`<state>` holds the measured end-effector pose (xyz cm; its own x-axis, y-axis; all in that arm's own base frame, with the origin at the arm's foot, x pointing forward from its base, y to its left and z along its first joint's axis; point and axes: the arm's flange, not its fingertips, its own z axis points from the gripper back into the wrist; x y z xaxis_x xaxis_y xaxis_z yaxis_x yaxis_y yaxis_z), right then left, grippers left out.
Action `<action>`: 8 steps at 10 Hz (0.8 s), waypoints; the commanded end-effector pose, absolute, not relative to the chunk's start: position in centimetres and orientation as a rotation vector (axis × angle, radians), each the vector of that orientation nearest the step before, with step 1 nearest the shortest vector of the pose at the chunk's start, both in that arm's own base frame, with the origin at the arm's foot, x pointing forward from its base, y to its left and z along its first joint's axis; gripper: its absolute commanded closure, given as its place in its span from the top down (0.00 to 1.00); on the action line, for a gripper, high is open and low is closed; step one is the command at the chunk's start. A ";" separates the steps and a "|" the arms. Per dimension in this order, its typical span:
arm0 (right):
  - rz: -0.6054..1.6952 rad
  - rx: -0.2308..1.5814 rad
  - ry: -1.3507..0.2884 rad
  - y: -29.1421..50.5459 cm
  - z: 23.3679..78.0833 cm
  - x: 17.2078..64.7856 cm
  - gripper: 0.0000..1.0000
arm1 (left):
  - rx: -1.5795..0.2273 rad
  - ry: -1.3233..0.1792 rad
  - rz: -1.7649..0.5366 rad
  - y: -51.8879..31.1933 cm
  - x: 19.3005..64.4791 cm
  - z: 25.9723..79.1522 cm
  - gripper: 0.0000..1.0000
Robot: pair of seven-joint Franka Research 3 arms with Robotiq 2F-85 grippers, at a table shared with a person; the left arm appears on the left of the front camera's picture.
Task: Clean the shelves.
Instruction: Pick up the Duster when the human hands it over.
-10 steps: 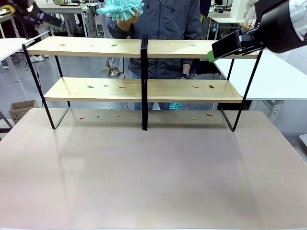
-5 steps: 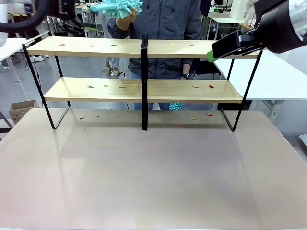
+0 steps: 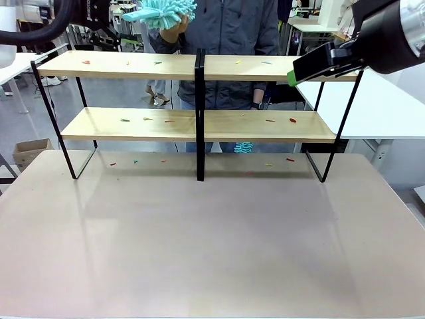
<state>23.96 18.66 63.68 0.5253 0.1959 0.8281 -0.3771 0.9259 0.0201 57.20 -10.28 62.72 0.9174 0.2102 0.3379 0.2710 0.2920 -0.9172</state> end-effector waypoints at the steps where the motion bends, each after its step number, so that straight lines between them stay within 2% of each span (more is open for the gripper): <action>1: 0.346 0.205 -0.960 18.6 63.7 24.0 1.00 | -1.343 -0.496 0.004 -10.5 58.1 62.8 1.00; 3: 0.346 0.205 -0.960 18.6 63.7 24.0 1.00 | -1.391 -0.573 0.051 -10.0 58.7 62.4 1.00; 7: 0.346 0.205 -0.960 18.6 63.7 24.0 1.00 | -1.391 -0.526 0.049 -10.2 59.2 61.9 1.00; 8: 0.346 0.205 -0.960 18.6 63.7 24.0 1.00 | -1.382 -0.513 0.046 -10.4 59.4 61.7 0.90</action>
